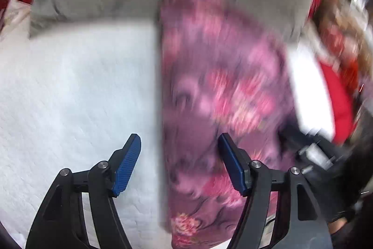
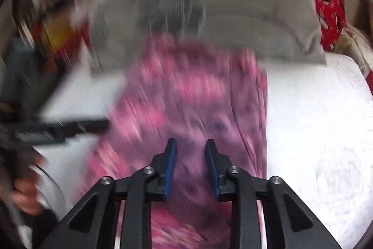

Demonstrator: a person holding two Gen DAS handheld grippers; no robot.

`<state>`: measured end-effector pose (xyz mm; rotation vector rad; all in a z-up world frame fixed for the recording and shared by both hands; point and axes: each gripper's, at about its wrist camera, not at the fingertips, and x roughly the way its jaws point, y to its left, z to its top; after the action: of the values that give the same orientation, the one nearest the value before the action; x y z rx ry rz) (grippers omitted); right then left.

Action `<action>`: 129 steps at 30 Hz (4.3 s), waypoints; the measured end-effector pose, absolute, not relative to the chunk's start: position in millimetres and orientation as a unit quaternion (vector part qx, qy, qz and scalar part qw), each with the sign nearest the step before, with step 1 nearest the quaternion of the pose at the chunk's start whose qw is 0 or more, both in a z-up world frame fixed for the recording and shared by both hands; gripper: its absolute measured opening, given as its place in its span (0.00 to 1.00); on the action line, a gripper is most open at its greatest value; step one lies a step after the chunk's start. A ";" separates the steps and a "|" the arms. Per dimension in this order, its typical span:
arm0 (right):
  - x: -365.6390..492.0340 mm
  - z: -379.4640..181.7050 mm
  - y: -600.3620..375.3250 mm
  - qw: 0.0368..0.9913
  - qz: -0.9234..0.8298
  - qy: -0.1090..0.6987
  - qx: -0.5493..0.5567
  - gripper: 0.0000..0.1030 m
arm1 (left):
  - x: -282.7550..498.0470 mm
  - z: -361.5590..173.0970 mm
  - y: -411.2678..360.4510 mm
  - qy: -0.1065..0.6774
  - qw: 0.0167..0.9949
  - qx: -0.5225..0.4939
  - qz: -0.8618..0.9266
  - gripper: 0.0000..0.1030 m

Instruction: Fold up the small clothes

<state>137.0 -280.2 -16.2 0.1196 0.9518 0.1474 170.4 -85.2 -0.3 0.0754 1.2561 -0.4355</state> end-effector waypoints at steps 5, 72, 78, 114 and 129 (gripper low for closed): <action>109.8 1.8 -299.0 0.896 0.040 0.431 0.099 0.33 | 153.7 17.8 -65.1 0.570 0.796 0.015 -0.203 0.68; 95.2 46.3 -180.1 0.904 0.073 0.384 0.172 0.17 | 134.4 80.2 36.4 0.525 0.832 -0.030 -0.177 0.09; 115.9 4.4 -204.6 0.880 0.007 0.424 0.215 0.17 | 164.4 32.9 68.7 0.585 0.791 -0.097 -0.151 0.09; 124.7 -14.9 -217.9 0.855 0.078 0.441 0.263 0.18 | 170.0 -10.4 69.2 0.622 0.691 -0.271 -0.250 0.27; 92.3 -26.7 -170.6 0.826 0.096 0.458 0.316 0.20 | 148.8 -25.2 116.7 0.639 0.716 -0.207 -0.193 0.43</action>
<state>92.3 -170.6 -26.7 0.6705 0.9724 0.2040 148.8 116.7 -25.2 -0.4589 1.4141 -0.4268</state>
